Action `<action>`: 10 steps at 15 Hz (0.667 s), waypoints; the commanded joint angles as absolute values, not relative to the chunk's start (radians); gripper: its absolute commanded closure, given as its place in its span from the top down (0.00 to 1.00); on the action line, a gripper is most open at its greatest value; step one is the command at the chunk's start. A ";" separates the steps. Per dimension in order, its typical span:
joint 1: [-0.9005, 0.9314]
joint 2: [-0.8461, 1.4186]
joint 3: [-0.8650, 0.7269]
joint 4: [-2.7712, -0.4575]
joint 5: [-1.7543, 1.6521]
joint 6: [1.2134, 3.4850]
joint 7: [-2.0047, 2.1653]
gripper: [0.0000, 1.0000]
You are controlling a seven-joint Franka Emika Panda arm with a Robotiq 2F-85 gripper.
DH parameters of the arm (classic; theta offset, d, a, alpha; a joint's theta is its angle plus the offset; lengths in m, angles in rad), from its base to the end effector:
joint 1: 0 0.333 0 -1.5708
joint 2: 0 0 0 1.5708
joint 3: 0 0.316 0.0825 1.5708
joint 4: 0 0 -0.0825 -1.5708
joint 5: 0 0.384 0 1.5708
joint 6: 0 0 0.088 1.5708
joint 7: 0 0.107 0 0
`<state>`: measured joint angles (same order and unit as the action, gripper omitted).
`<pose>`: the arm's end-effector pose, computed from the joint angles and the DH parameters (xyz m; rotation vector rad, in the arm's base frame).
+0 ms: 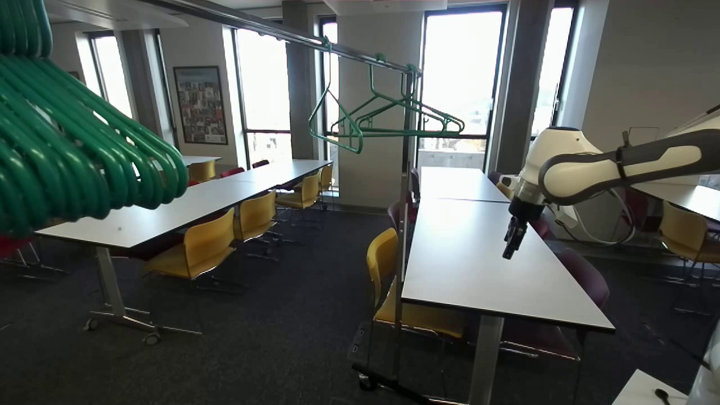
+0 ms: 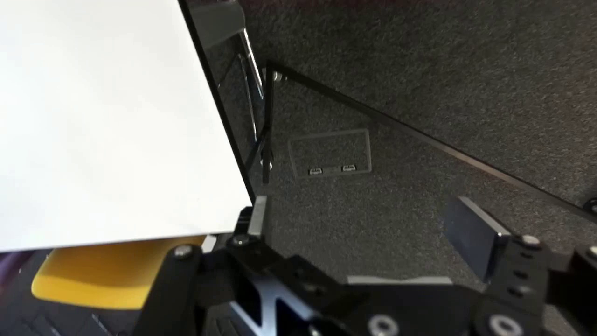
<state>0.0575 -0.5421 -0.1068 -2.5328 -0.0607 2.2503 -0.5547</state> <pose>0.4043 -0.0237 0.4829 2.9336 0.8207 0.3791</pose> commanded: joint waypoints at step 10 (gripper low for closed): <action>0.132 -0.676 -0.096 -2.530 0.214 2.535 -0.250 1.00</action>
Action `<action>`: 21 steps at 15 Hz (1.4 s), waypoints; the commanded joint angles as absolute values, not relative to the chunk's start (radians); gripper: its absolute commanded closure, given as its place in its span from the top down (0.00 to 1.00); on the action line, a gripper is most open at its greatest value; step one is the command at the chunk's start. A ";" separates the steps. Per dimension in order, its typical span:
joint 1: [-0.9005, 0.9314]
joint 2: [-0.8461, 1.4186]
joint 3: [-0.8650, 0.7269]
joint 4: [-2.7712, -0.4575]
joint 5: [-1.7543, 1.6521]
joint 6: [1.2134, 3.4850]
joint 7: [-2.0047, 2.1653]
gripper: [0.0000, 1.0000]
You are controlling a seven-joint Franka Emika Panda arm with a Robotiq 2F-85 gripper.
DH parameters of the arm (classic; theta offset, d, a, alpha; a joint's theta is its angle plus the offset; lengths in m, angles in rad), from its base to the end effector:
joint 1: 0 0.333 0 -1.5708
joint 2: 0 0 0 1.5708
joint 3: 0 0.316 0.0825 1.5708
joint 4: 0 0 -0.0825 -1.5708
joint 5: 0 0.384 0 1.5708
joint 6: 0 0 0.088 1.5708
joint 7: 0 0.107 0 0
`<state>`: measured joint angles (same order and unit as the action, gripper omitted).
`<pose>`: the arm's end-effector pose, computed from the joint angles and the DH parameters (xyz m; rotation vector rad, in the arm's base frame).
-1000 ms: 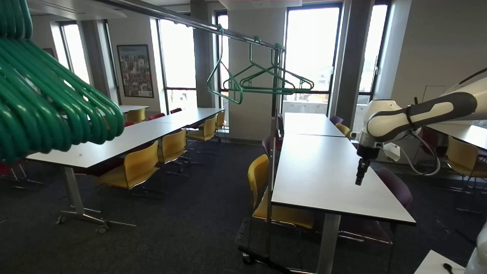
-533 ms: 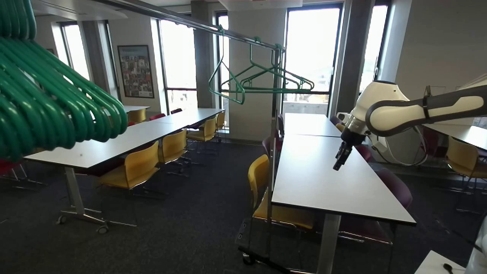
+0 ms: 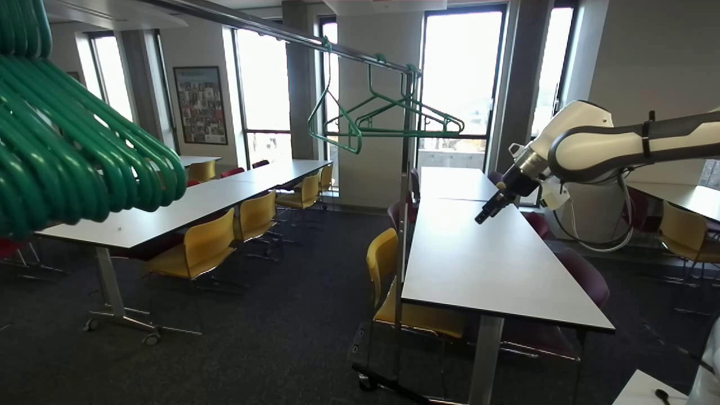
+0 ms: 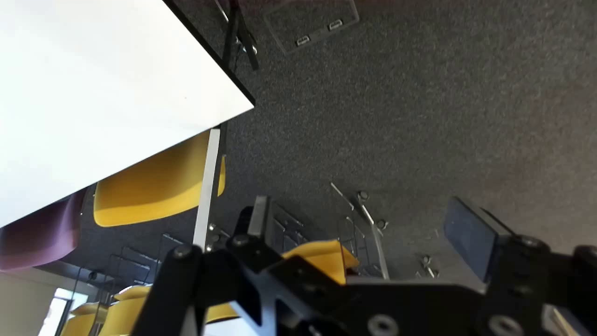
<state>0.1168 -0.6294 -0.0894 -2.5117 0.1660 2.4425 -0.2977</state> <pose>0.4034 0.0066 0.5529 -2.8809 -0.3333 -0.8572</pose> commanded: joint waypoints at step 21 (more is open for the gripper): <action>0.505 -0.698 -0.332 -2.610 0.048 3.465 -0.468 1.00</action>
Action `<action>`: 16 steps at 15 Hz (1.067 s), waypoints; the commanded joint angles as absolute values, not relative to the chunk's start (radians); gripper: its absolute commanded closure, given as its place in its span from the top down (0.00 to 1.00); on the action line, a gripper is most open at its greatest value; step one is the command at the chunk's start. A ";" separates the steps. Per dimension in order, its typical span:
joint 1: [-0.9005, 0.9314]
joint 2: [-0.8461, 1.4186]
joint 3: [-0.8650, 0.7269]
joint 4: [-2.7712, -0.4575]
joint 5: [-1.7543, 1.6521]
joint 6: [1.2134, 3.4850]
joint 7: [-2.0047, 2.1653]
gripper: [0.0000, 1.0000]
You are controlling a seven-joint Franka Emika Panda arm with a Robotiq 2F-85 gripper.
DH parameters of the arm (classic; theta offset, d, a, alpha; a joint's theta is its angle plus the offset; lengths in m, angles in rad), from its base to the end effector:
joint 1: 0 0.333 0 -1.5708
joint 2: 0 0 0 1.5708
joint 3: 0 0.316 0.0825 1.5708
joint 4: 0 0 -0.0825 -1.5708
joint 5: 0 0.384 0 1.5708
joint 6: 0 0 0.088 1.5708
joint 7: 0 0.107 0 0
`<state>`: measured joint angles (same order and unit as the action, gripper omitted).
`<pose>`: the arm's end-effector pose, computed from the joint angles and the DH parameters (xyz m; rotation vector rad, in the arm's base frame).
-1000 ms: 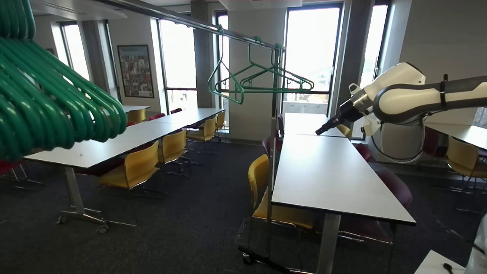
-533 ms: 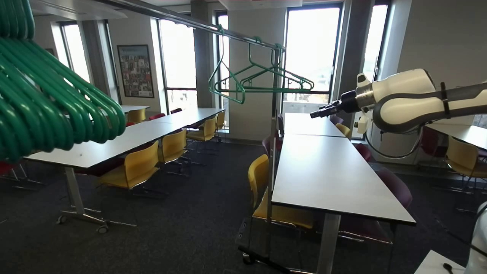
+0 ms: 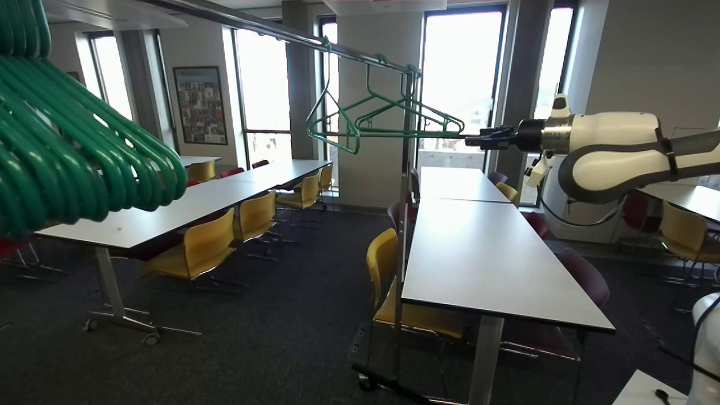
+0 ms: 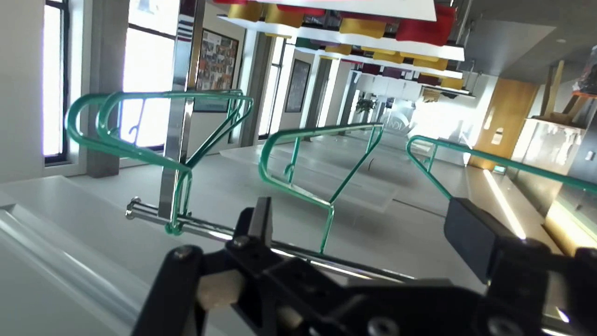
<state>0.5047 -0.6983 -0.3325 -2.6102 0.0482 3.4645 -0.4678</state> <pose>0.3737 0.0189 0.6450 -2.2023 -0.5064 -2.1529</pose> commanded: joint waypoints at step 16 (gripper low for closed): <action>0.792 -0.701 -0.599 -2.386 -0.215 3.460 -0.378 1.00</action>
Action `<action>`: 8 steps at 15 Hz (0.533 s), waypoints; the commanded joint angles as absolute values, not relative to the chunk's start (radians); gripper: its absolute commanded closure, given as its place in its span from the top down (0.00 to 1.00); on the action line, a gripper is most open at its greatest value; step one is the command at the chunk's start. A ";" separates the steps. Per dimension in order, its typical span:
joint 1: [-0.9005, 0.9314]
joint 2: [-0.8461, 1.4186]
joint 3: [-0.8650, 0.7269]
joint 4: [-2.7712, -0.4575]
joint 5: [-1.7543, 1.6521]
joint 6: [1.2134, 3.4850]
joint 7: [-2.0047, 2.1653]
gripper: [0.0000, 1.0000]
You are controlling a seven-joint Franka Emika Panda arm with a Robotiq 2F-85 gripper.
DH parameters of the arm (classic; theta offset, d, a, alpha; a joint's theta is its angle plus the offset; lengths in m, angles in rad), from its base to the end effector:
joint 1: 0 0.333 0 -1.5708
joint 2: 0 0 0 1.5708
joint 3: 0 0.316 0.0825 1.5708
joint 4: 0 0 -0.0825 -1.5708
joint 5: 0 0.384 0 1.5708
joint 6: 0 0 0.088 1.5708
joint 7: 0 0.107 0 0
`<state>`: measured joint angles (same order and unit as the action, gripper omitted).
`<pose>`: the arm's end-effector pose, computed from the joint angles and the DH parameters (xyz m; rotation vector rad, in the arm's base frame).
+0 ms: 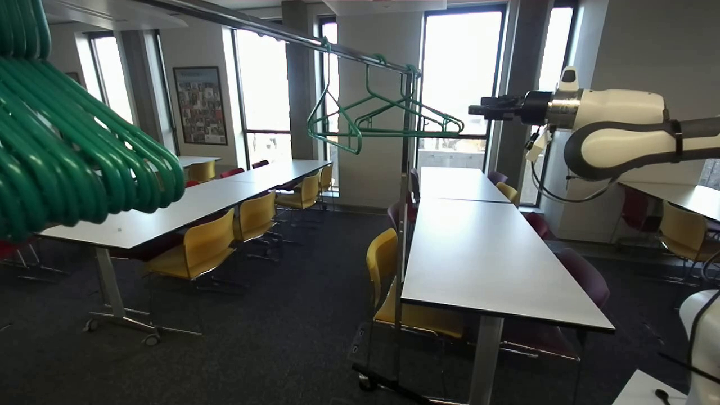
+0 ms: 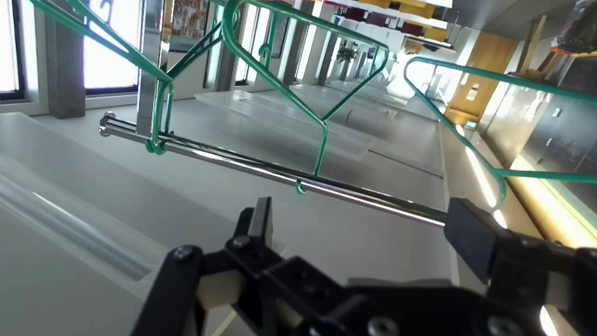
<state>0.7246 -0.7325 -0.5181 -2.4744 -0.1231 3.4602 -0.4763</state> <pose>0.3799 0.0077 0.6999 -1.9970 -0.6096 -2.2706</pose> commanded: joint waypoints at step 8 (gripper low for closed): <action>0.926 -0.692 -0.735 -2.316 -0.272 3.304 -0.330 1.00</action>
<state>0.8474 -0.6774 -0.6887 -2.3711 -0.2363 3.3736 -0.3318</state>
